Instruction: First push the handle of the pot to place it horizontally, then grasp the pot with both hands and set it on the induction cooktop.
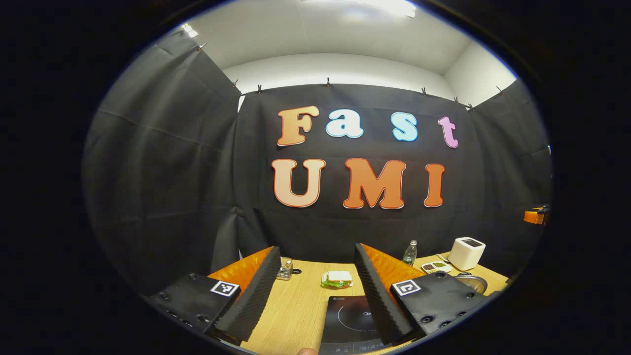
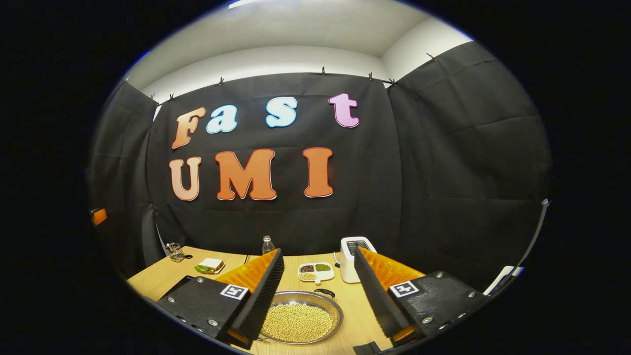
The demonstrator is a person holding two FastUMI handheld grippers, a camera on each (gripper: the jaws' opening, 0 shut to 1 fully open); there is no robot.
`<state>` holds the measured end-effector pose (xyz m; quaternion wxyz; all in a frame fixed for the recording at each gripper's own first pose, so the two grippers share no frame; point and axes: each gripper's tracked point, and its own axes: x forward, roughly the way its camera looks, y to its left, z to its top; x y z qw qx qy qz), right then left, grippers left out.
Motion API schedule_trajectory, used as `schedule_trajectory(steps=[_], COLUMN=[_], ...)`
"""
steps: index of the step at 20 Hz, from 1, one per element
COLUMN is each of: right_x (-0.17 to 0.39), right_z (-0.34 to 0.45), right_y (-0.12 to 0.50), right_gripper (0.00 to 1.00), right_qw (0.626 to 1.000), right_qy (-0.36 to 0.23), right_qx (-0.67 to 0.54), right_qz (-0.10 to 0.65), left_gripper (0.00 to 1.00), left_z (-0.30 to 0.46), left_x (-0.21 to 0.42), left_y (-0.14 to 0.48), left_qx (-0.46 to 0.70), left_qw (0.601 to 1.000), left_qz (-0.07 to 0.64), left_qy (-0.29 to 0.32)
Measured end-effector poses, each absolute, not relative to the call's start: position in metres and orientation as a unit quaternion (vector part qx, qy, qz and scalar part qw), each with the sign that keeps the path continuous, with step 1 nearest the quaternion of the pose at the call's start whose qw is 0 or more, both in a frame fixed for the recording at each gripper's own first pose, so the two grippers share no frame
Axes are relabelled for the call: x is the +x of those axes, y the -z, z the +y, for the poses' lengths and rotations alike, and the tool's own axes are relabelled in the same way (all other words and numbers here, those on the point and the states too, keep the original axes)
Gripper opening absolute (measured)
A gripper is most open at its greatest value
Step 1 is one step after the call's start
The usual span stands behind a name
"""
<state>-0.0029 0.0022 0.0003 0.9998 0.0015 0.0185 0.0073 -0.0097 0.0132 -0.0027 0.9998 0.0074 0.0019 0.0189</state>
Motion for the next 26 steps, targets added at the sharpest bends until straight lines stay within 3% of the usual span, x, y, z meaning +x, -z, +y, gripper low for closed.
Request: schedule_trajectory(steps=[1, 2, 3, 6, 9, 12, 16, 21, 22, 26], right_x=[-0.003, -0.004, -0.005, -0.008, -0.011, -0.014, -0.02, -0.028, -0.03, -0.037], right_z=[0.003, 0.003, 0.002, 0.005, 0.011, 0.014, 0.025, 0.033, 0.037, 0.041], right_y=[0.003, 0.006, 0.006, 0.01, 0.02, 0.038, 0.07, 0.129, 0.139, 0.183], right_gripper=[0.86, 0.74, 0.74, 0.49, 0.41, 0.24, 0.11, 0.11, 0.0, 0.0], right_qw=[1.0, 1.0, 1.0, 0.999, 0.999, 0.997, 0.992, 0.98, 0.977, 0.966], right_qy=[-0.008, -0.008, -0.008, -0.015, -0.027, -0.035, -0.059, -0.076, -0.084, -0.088], right_qx=[0.0, -0.004, -0.008, -0.013, -0.01, -0.011, 0.001, 0.015, 0.023, 0.009], right_qz=[0.02, 0.022, 0.025, 0.031, 0.044, 0.067, 0.11, 0.182, 0.196, 0.241], left_gripper=[0.97, 0.98, 0.98, 0.98, 0.97, 0.97, 0.97, 0.98, 0.98, 0.98], left_z=[0.014, 0.015, 0.016, 0.014, 0.01, 0.011, 0.012, 0.014, 0.015, 0.019], left_x=[-0.011, -0.012, -0.013, -0.018, -0.021, -0.022, -0.025, -0.025, -0.025, -0.021], left_y=[0.002, 0.001, -0.001, -0.003, 0.0, 0.002, 0.006, 0.015, 0.017, 0.026], left_qx=[0.008, 0.008, 0.008, 0.014, 0.011, 0.01, 0.006, 0.006, 0.004, 0.001], left_qw=[1.0, 1.0, 1.0, 1.0, 1.0, 1.0, 1.0, 1.0, 1.0, 0.999], left_qz=[0.001, -0.001, -0.003, -0.007, -0.005, -0.001, 0.004, 0.015, 0.017, 0.026], left_qy=[-0.02, -0.021, -0.022, -0.021, -0.015, -0.014, -0.015, -0.016, -0.015, -0.018])
